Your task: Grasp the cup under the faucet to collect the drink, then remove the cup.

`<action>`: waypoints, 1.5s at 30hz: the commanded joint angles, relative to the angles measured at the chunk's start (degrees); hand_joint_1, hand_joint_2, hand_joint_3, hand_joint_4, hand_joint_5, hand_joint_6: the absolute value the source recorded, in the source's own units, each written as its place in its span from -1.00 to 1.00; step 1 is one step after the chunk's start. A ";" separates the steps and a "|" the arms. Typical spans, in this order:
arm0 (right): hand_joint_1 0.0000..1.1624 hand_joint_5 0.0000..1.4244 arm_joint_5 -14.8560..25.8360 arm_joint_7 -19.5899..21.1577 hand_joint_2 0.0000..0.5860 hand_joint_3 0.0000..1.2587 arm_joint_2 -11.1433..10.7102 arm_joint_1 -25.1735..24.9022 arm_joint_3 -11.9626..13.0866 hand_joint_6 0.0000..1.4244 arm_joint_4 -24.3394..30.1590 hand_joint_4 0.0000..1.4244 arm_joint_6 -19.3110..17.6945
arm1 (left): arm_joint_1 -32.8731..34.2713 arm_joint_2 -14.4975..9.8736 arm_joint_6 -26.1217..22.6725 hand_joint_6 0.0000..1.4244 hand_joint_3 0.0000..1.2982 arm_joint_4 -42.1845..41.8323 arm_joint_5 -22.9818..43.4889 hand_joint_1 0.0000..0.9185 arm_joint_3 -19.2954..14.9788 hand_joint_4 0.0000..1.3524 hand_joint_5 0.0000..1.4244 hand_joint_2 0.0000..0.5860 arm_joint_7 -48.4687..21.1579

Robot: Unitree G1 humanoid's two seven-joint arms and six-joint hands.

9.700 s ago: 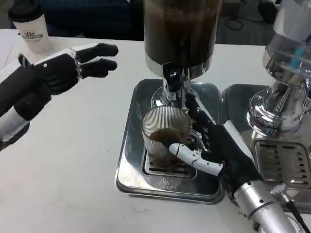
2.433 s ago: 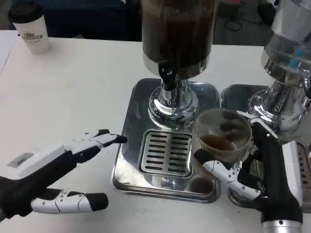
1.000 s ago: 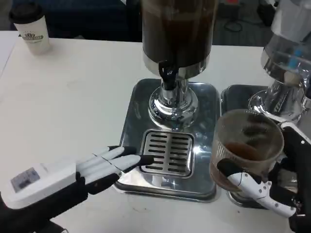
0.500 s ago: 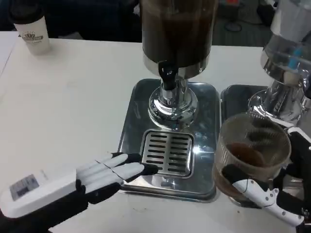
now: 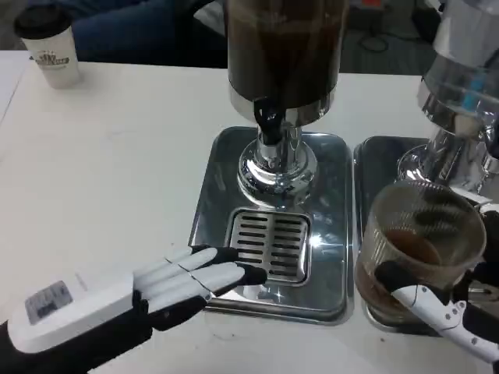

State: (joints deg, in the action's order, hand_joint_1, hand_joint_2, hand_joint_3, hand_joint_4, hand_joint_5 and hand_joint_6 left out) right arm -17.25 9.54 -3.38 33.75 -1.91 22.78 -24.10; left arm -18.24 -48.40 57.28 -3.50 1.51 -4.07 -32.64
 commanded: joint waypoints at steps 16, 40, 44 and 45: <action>0.64 0.43 2.78 -1.75 -0.45 0.24 0.06 -0.61 1.35 0.86 1.41 0.18 -2.65 | -2.27 1.77 -1.19 -1.00 -0.90 -2.84 -3.51 -1.00 -2.71 -1.00 -1.00 -0.83 0.84; 0.62 0.43 4.49 -3.95 -0.46 0.26 -0.04 -0.35 1.67 0.87 3.04 0.19 -2.91 | -5.16 6.48 2.32 -1.00 -0.93 -6.63 -12.47 -1.00 -8.95 -1.00 -1.00 -0.87 5.00; 0.62 0.43 4.75 -4.31 -0.46 0.27 0.13 -0.32 1.74 0.87 3.44 0.19 -2.83 | -5.55 7.13 2.89 -1.00 -0.96 -7.18 -13.88 -1.00 -9.76 -1.00 -1.00 -0.89 5.79; 0.62 0.43 4.82 -4.39 -0.46 0.27 0.13 -0.32 1.74 0.87 3.52 0.19 -2.82 | -5.72 7.36 2.85 -1.00 -0.96 -7.47 -14.46 -1.00 -10.08 -1.00 -1.00 -0.89 6.06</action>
State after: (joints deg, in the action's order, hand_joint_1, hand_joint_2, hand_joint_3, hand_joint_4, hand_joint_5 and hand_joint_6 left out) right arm -13.93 5.11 -3.41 33.79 -0.36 24.51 -24.41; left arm -23.20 -41.66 59.61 -10.14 -11.38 -13.19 -27.71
